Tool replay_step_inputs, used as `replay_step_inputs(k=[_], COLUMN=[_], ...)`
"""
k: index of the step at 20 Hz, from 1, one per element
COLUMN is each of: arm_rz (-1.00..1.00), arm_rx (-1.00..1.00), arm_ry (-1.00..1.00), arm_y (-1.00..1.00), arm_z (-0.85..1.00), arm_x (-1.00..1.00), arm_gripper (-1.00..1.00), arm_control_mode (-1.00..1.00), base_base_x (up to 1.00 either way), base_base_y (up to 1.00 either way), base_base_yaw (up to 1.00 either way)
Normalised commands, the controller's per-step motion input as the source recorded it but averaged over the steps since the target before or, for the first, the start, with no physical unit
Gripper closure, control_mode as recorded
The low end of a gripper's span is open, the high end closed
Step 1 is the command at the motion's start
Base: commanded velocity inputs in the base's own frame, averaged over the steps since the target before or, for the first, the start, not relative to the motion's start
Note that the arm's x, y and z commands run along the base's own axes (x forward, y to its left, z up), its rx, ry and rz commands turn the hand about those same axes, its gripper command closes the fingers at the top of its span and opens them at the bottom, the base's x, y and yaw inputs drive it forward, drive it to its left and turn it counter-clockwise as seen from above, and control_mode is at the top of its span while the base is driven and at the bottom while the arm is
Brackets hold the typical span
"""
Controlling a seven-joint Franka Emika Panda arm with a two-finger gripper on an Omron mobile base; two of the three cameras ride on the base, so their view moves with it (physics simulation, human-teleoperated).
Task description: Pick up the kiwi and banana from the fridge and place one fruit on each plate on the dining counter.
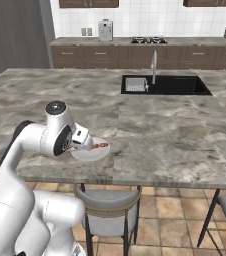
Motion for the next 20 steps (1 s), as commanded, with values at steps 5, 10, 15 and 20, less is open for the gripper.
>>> replay_step_inputs(k=[5, 10, 15, 20], arm_rz=[0.03, 0.01, 0.01, 0.0], arm_rx=[0.0, 0.0, 0.0, 0.0], arm_ry=[0.06, 0.05, 0.02, 0.07], arm_y=[0.0, 0.0, 0.0, 0.0], arm_z=[-0.57, -0.43, -0.4, -0.33], arm_x=[0.65, 0.56, 0.41, 0.4], arm_gripper=[1.0, 1.0, 1.0, 1.0], arm_control_mode=[-1.0, -1.0, -1.0, -1.0], base_base_x=[0.0, 0.0, 0.0, 0.0], base_base_y=[0.0, 0.0, 0.0, 0.0], base_base_yaw=[0.0, 0.0, 0.0, 0.0])
